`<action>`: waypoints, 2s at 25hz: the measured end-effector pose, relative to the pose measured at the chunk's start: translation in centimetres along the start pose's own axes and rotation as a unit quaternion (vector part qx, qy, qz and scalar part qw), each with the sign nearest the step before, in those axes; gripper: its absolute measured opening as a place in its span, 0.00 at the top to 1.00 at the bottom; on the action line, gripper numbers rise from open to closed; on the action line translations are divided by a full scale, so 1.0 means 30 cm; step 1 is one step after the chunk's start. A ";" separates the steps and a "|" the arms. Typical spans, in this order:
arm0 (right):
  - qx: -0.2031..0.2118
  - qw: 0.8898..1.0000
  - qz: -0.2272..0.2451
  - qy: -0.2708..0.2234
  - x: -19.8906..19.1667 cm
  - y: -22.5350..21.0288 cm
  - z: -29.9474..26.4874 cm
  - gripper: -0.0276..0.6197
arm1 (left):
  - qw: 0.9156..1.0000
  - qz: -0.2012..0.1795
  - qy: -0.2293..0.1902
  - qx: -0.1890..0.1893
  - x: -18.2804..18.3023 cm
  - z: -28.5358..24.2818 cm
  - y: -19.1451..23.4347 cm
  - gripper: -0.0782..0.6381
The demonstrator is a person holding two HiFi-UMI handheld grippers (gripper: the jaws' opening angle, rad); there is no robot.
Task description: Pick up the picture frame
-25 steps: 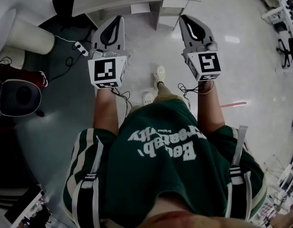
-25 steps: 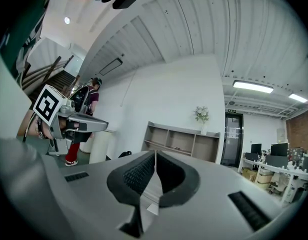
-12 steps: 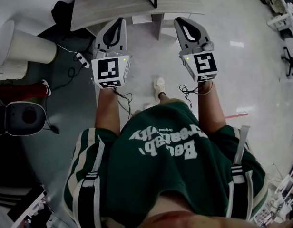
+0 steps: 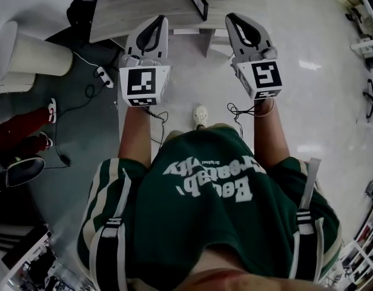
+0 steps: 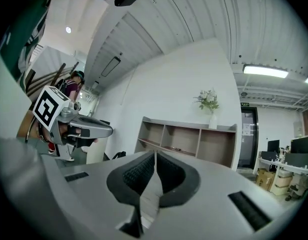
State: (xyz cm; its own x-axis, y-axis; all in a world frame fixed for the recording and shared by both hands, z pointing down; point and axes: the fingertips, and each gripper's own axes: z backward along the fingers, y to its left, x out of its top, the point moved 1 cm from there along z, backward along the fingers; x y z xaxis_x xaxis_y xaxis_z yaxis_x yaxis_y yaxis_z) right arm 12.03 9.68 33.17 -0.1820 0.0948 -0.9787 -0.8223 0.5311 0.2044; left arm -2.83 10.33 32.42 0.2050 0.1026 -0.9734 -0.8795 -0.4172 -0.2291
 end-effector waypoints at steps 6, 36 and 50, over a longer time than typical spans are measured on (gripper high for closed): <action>0.014 1.000 -0.015 0.002 -0.042 -0.084 -0.124 0.90 | 1.000 -0.003 0.010 0.011 -0.025 -0.112 0.030 0.87; -0.012 0.998 -0.037 0.059 -0.178 -0.211 -0.680 0.90 | 1.000 -0.003 0.001 -0.019 -0.165 -0.540 0.391 0.87; -0.063 0.998 -0.018 0.011 -0.127 -0.295 -0.969 0.90 | 0.994 -0.012 -0.042 -0.097 -0.169 -0.830 0.565 0.87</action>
State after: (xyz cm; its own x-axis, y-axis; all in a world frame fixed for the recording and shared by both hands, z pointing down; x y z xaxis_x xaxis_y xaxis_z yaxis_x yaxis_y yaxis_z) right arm 4.33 -19.87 35.64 -0.1617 0.0582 -0.9851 -0.8894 0.4239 0.1710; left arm -8.08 -19.73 33.35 0.1806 0.1862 -0.9658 -0.7734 -0.5798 -0.2564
